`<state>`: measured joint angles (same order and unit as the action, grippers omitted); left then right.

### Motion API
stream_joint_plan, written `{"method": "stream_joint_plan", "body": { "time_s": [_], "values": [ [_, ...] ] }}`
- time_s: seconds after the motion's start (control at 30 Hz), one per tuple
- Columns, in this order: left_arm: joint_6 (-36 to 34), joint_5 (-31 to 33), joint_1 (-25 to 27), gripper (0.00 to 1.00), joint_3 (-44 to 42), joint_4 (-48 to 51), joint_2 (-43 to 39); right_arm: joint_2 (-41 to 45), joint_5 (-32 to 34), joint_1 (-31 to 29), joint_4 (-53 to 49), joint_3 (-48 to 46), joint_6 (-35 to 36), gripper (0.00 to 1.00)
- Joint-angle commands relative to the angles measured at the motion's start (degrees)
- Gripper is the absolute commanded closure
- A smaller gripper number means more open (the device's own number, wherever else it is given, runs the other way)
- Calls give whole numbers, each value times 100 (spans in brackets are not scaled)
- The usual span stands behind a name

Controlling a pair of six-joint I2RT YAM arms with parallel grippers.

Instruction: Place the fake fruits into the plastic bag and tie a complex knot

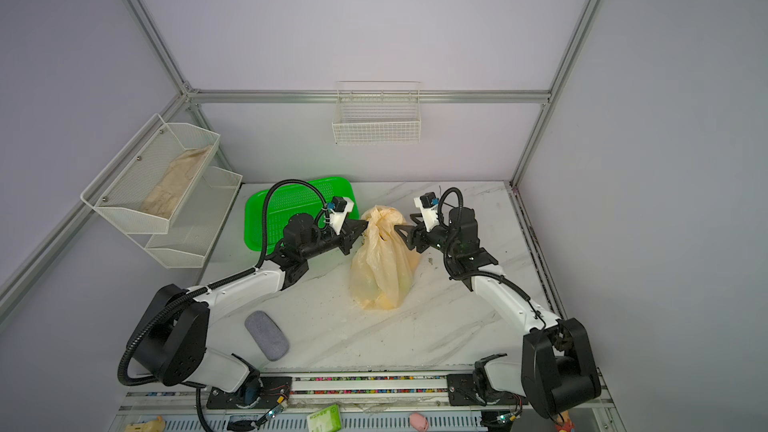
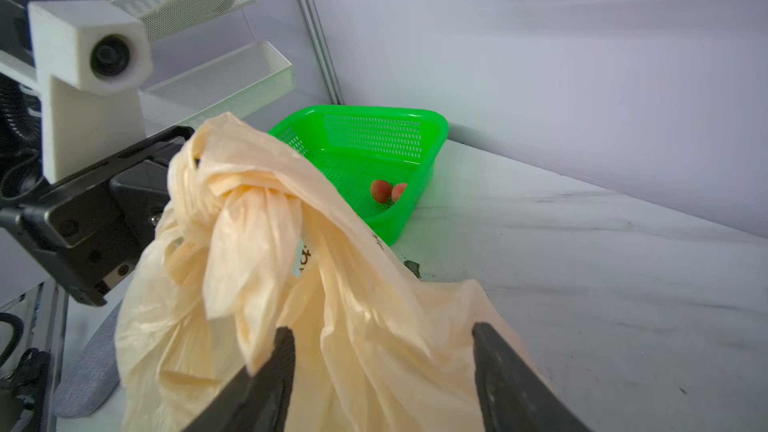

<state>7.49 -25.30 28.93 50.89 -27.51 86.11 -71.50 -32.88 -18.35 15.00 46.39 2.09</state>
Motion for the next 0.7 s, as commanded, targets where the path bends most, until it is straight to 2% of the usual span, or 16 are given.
{"method": "stream_joint_plan", "body": {
  "time_s": [0.0, 0.17, 0.33, 0.53, 0.67],
  "values": [
    [16, -97, -19, 100, 149, -122, -172, 481, 316, 13, -593, -104, 9, 29],
    [25, -135, -20, 100, 158, -117, -172, 825, -129, -68, -713, -30, -314, 29],
    [12, -185, -19, 100, 153, -129, -173, 536, -450, -151, -322, 262, -639, 32],
    [25, -251, -19, 100, 184, -154, -138, 140, -595, -227, 40, 553, -775, 40],
    [20, -291, -19, 100, 193, -176, -131, 13, -605, -262, 106, 677, -774, 51]
  ]
}}
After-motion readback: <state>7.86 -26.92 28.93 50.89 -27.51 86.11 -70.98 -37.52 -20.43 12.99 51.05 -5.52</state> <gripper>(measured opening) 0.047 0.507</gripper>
